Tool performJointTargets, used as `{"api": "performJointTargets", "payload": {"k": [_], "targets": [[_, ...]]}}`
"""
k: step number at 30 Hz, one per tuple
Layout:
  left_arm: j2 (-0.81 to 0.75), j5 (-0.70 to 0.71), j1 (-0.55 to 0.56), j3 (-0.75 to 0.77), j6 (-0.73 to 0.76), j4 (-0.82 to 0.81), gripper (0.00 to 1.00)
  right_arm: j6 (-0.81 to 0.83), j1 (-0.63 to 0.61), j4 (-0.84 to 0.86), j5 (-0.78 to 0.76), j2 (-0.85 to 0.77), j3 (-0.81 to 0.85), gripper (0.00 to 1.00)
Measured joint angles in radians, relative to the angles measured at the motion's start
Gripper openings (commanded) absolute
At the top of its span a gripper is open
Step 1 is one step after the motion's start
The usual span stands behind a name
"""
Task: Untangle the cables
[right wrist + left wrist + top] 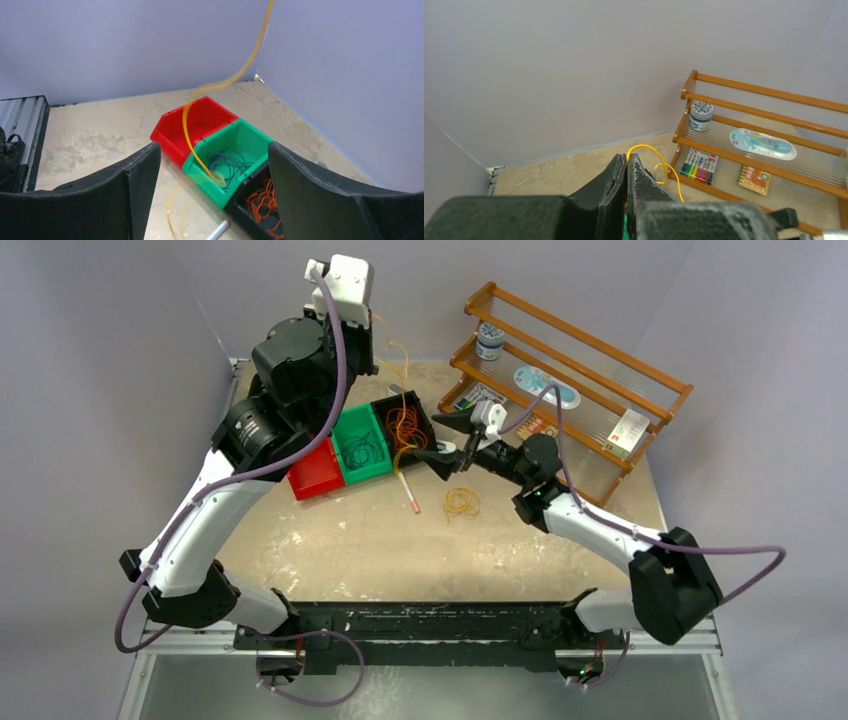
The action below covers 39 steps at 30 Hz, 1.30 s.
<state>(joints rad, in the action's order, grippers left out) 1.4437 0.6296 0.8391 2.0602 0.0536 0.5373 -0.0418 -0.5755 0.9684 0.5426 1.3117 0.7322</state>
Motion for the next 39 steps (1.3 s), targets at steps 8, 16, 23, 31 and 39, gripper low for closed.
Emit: {"api": "performJointTargets", "payload": {"k": [8,16,23,31,39], "targets": [[-0.024,-0.043,0.0,-0.02,-0.019,0.003,0.0,0.01,0.0,0.055,0.097,0.174,0.119,0.56],[-0.033,-0.066,0.0,-0.032,-0.035,0.003,0.0,-0.006,0.0,0.06,0.135,0.286,0.172,0.25],[-0.038,-0.068,0.0,-0.044,-0.035,0.003,0.0,-0.034,0.0,0.084,0.134,0.305,0.184,0.63],[-0.042,-0.068,0.0,-0.044,-0.035,0.003,0.0,-0.045,0.0,0.127,0.17,0.305,0.184,0.59],[-0.042,-0.069,0.0,-0.045,-0.035,0.003,0.0,-0.063,-0.01,0.132,0.261,0.374,0.264,0.45]]}}
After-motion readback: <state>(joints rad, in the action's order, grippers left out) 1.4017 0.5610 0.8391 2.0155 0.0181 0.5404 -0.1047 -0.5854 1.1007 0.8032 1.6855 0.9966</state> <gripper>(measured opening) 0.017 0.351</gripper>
